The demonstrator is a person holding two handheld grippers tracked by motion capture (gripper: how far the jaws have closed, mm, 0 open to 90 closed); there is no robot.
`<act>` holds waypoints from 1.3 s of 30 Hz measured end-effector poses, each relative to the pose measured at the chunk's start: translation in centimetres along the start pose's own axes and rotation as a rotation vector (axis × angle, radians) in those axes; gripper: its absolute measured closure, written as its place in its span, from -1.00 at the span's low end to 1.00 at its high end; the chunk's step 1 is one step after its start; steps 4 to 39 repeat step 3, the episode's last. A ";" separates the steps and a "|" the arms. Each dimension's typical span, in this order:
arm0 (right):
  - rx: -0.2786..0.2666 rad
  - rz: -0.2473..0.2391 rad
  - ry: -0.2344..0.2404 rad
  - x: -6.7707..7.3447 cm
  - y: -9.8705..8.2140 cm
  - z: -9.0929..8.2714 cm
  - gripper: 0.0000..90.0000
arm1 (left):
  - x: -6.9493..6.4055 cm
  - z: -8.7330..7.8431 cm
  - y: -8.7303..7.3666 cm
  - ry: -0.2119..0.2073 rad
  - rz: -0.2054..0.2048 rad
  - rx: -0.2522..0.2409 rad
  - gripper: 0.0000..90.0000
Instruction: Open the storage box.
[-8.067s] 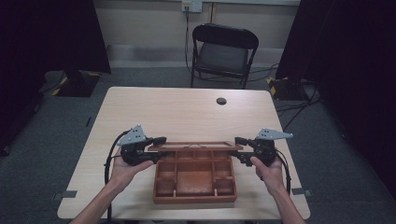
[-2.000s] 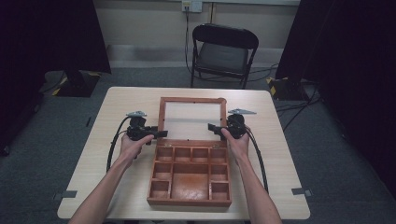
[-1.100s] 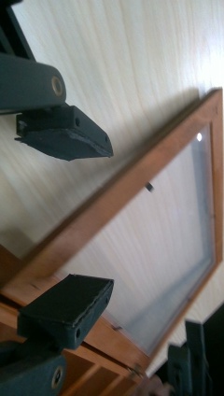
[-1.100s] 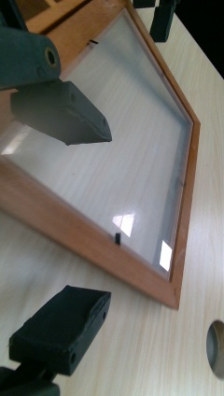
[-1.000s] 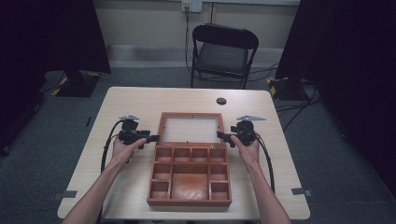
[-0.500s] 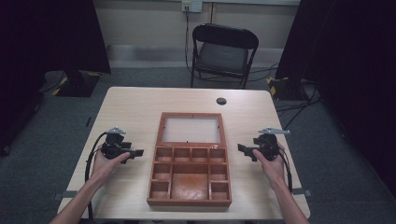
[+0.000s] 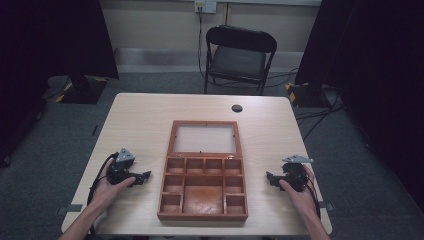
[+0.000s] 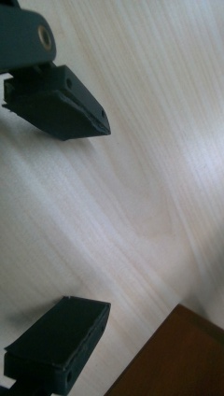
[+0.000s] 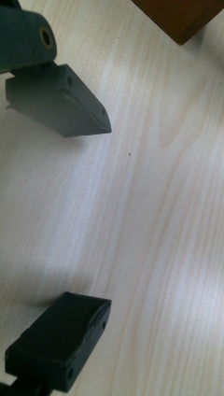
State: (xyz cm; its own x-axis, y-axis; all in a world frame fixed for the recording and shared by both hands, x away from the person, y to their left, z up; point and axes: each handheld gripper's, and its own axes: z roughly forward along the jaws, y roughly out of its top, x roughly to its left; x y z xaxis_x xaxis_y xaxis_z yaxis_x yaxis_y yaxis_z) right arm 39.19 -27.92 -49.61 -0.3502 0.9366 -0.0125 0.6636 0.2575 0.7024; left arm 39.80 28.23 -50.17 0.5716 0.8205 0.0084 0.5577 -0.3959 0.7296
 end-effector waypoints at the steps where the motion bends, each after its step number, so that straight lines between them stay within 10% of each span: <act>1: -0.025 0.000 -0.001 0.0 -0.2 0.1 -0.75 | 0.0 0.1 0.0 0.002 -0.006 -0.001 -0.79; 39: -0.042 0.002 -0.001 0.0 -0.4 0.1 -0.75 | -0.1 0.1 0.0 0.002 -0.011 0.002 -0.81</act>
